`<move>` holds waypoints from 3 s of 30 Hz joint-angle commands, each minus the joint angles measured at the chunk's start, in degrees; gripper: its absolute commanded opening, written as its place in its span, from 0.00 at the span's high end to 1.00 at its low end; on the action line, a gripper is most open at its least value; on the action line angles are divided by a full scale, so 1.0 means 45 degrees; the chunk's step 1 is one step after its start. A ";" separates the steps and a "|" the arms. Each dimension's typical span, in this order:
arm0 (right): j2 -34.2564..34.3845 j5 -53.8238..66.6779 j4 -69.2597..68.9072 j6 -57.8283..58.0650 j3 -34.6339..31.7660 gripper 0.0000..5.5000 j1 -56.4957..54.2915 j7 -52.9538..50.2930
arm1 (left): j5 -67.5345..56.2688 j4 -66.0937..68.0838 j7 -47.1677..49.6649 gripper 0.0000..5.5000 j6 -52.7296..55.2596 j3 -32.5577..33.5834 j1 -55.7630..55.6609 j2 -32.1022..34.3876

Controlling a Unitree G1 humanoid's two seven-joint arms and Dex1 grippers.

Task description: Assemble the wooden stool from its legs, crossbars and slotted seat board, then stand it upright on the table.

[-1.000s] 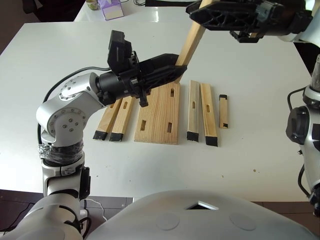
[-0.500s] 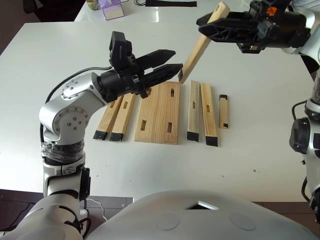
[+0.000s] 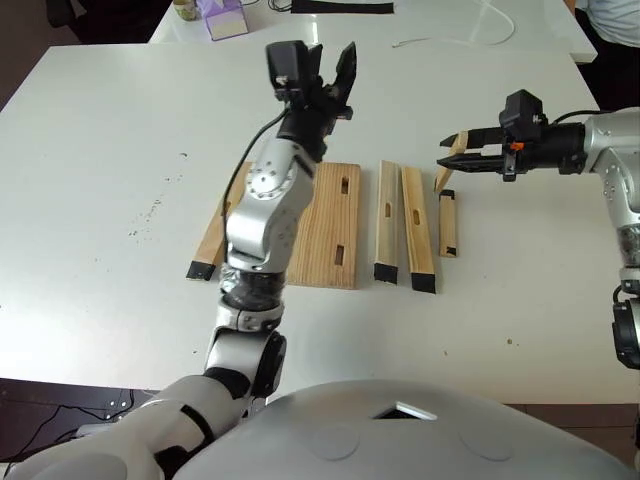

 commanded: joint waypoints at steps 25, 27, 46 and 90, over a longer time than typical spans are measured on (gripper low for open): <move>0.0675 -0.0156 0.0013 -0.0810 0.0047 0.76 0.0845 0.1181 | 0.0042 0.1962 0.0323 0.54 -0.0222 0.1380 0.0514 -0.1504; 0.0662 -0.0207 0.0229 -0.0900 0.0026 0.76 0.0642 0.1189 | 0.0031 0.1950 0.0309 0.54 -0.0202 0.1382 0.0520 -0.1515; 0.0844 -0.0271 0.0378 -0.1132 0.0051 0.76 0.0586 0.1440 | -0.0185 0.2010 0.0149 0.54 -0.0103 0.1373 0.0502 -0.1547; 0.2103 -0.0372 0.2190 -0.1523 -0.0278 0.60 0.1845 -0.0994 | -0.0307 0.1905 0.0059 0.54 0.0166 0.1434 0.0577 -0.1449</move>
